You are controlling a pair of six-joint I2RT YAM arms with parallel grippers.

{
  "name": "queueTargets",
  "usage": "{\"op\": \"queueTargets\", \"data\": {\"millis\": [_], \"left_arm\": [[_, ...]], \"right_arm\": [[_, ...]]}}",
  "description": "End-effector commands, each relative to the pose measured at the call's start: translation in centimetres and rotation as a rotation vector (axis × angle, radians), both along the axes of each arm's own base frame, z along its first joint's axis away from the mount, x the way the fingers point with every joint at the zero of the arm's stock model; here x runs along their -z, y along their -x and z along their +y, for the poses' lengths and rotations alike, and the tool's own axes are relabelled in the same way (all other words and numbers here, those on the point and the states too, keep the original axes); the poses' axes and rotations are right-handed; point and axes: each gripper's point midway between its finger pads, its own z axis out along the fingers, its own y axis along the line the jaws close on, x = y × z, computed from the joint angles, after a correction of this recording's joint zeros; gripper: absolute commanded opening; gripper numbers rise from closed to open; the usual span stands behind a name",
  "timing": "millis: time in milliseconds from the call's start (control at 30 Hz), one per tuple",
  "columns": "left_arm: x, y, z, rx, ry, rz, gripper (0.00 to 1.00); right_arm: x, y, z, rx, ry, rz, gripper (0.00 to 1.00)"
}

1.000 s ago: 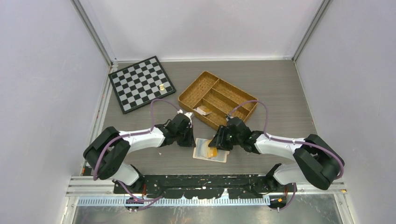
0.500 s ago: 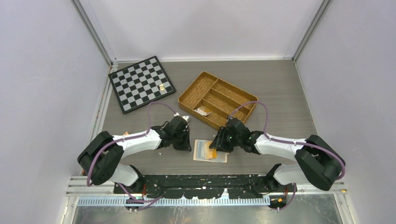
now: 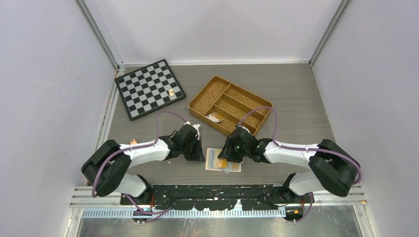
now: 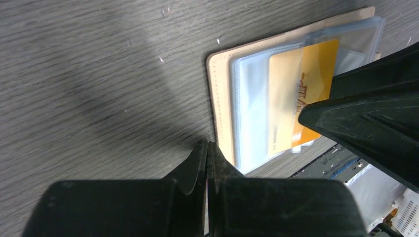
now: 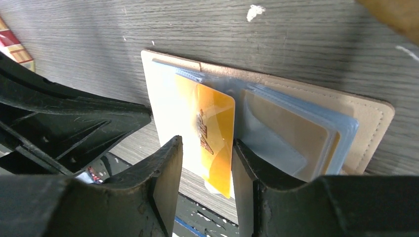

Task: Put the credit cards into the card holder
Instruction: Insert the credit card into the card holder.

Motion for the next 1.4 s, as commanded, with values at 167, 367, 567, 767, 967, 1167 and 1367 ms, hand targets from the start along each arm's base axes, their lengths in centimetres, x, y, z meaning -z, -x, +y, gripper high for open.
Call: {"op": "queueTargets", "data": {"millis": [167, 367, 567, 767, 967, 1167, 1367], "left_arm": [[-0.4, 0.8, 1.6, -0.012, -0.040, -0.009, 0.00], [-1.0, 0.5, 0.9, -0.010, -0.004, -0.022, 0.00], [-0.6, 0.4, -0.7, 0.014, 0.047, -0.003, 0.00], [0.7, 0.6, -2.4, 0.049, 0.075, 0.019, 0.00], [1.1, 0.8, -2.8, 0.061, 0.084, 0.027, 0.00], [0.7, 0.5, -1.7, 0.029, 0.040, -0.001, 0.00], [0.4, 0.5, -1.5, 0.025, 0.037, -0.008, 0.00]], "right_arm": [[-0.5, -0.1, -4.1, 0.035, 0.260, -0.058, 0.50], [-0.8, 0.2, -3.9, 0.029, 0.284, -0.071, 0.50], [-0.5, 0.3, -2.6, 0.006, 0.252, -0.065, 0.52], [-0.5, -0.3, -0.2, -0.026, 0.226, -0.075, 0.53], [-0.2, -0.4, 1.1, -0.073, 0.281, -0.087, 0.54], [-2.3, -1.1, -0.7, -0.058, 0.369, -0.166, 0.62], [-4.8, -1.3, -2.2, -0.043, 0.395, -0.217, 0.64]]}}
